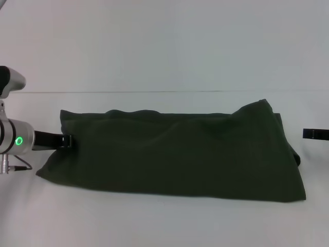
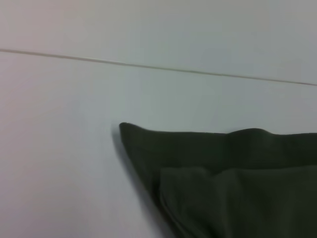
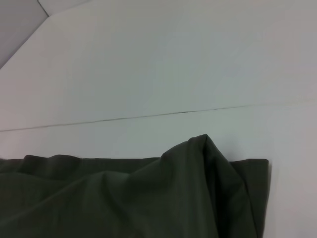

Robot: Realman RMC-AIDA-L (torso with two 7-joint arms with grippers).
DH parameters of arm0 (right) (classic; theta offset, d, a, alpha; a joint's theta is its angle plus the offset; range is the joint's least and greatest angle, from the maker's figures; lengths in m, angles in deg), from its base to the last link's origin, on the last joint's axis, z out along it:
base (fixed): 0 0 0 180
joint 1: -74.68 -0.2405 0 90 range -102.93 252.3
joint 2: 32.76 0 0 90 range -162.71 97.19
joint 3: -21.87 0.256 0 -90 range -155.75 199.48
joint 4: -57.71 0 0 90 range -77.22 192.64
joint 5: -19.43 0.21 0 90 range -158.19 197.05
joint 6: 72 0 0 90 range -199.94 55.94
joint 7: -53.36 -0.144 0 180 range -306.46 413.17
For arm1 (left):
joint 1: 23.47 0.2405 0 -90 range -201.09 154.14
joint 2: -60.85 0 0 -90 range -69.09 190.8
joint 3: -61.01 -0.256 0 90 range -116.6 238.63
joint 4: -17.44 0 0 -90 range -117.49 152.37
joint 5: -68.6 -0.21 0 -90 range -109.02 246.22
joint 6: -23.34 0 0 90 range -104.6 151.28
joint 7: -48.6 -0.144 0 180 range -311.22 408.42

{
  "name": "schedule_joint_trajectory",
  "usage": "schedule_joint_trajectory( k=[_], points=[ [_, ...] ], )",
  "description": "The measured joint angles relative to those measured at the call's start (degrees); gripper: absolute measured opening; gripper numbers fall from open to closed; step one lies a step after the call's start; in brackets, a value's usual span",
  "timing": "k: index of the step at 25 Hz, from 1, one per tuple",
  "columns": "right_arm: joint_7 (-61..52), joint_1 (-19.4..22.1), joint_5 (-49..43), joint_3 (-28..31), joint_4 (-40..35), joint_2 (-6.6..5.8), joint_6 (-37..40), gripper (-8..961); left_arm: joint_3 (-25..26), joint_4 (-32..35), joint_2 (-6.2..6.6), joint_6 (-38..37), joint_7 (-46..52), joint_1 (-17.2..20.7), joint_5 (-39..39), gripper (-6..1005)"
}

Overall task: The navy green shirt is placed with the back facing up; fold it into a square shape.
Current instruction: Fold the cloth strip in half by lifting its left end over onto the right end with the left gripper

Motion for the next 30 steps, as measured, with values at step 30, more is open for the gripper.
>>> schedule_joint_trajectory(
  k=[30],
  points=[
    [106.66,-8.31,56.84,3.87,54.57,6.15,-11.01,234,-6.24,29.4,-6.65,-16.88,0.7,5.2,7.76,26]
  ],
)
